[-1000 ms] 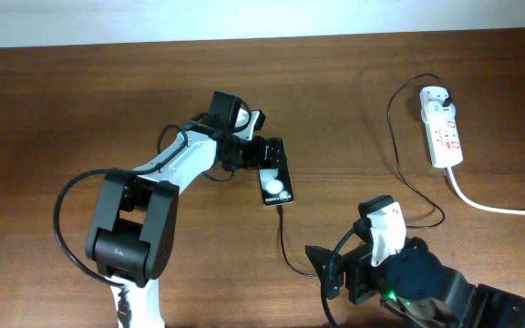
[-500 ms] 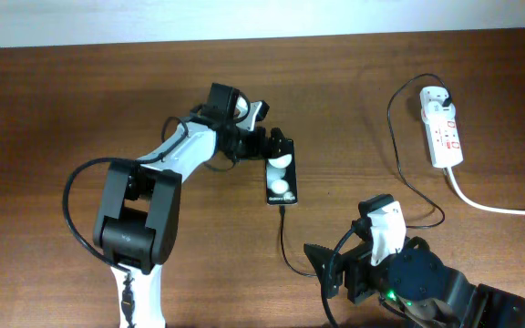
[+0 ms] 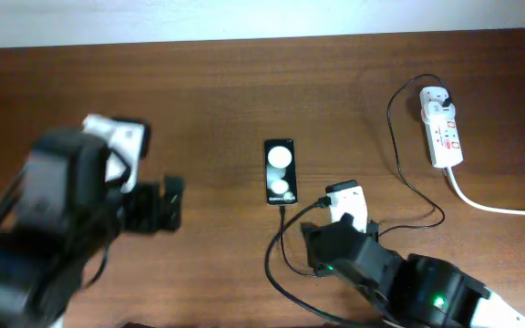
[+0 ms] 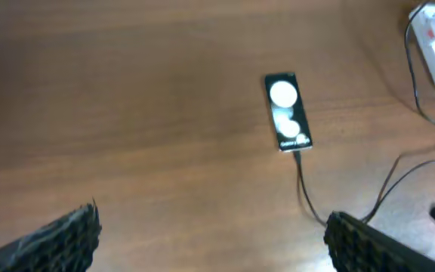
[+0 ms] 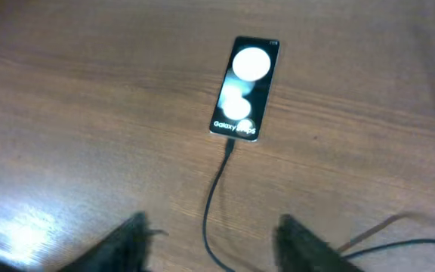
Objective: Plug charger to phone and switch on socket
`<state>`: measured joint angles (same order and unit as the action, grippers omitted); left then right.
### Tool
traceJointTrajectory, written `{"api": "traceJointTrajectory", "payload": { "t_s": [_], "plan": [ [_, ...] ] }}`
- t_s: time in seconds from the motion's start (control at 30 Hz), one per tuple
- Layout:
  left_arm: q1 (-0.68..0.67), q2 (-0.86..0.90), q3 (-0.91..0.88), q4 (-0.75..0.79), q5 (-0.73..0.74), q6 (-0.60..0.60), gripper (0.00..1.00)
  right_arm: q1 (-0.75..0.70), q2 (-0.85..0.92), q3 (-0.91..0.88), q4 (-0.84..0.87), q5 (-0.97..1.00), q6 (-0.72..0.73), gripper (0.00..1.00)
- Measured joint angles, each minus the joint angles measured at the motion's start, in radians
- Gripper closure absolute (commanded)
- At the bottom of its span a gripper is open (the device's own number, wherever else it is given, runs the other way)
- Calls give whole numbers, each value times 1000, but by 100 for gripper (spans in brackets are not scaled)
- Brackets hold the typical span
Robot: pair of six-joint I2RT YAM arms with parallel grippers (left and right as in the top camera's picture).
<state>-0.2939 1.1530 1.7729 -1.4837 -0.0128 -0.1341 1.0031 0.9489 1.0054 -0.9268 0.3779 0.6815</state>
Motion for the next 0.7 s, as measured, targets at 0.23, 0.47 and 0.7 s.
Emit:
{"api": "traceJointTrajectory", "payload": {
  "t_s": [0.23,0.47,0.7],
  "plan": [
    [0,-357,3,-204,-74,3,1,-187,89,0,-30,-61,159,90],
    [148,-669,0,-203,-82,3,1,-507,91,0,-137,-119,161,94],
    [176,-889,5,-204,-82,3,1,-752,91,0,-167,-151,108,94]
  ]
}}
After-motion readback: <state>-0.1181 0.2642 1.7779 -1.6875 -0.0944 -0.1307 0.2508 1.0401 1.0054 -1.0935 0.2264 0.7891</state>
